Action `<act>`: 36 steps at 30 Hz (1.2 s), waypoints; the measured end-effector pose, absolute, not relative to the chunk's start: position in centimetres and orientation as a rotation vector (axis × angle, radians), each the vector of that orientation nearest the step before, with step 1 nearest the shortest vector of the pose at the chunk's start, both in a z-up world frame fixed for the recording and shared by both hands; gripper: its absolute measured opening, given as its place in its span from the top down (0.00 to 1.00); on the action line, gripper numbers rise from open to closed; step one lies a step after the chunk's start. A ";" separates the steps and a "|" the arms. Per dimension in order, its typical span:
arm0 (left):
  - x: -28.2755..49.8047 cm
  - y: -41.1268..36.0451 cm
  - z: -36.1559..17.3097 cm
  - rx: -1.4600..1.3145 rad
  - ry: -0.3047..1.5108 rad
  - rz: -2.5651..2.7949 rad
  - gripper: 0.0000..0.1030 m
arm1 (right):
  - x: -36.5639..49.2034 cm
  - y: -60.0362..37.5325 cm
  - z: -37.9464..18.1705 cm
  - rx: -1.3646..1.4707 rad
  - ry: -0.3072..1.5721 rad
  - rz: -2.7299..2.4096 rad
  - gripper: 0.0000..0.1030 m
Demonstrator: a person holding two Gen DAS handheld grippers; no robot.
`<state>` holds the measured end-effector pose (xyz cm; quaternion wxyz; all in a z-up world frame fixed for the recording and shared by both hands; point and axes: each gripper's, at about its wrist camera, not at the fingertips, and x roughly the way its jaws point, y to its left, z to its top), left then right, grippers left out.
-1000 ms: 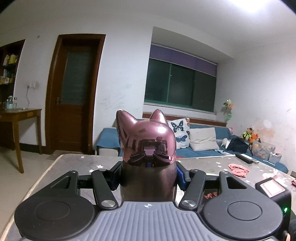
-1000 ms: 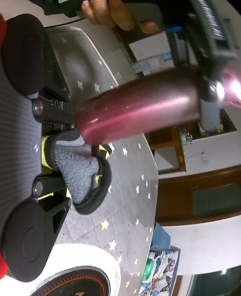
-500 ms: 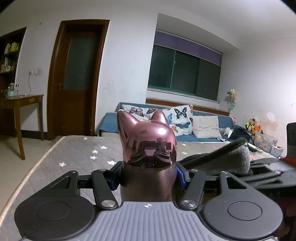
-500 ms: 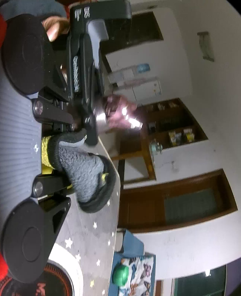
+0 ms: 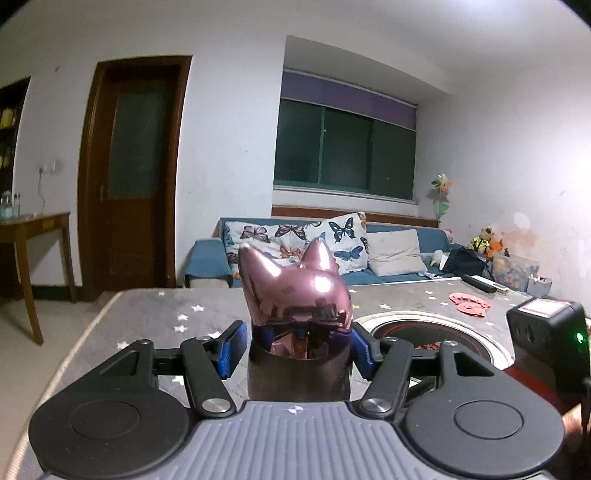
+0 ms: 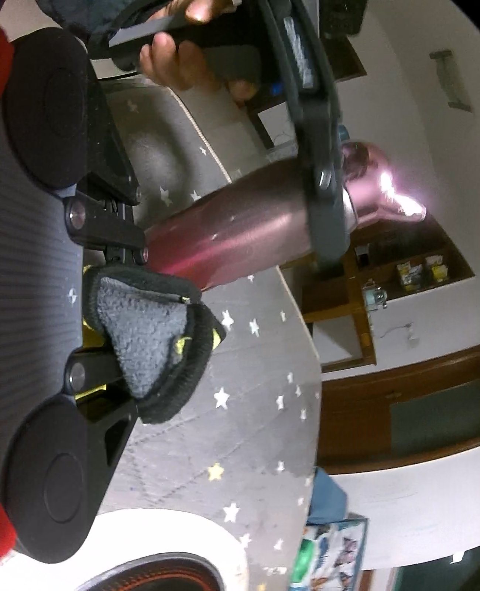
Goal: Clean container
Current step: 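Rub the sponge along the bottle body with the right gripper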
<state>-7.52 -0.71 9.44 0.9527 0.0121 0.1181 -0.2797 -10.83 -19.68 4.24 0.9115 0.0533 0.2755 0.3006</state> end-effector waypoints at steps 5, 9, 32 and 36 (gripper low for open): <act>-8.5 0.0 9.8 0.026 0.210 -0.554 0.39 | -10.6 -21.2 5.8 0.199 0.537 0.635 0.85; -8.9 0.4 10.0 0.037 0.195 -0.554 0.42 | -10.3 -23.3 7.9 0.306 0.466 0.669 0.85; -7.6 -1.9 9.1 -0.009 0.306 -0.470 0.32 | -7.4 -23.7 0.2 0.352 0.711 0.613 0.85; -7.2 -2.3 9.0 -0.007 0.341 -0.438 0.31 | -6.5 -22.5 0.7 0.328 0.704 0.616 0.85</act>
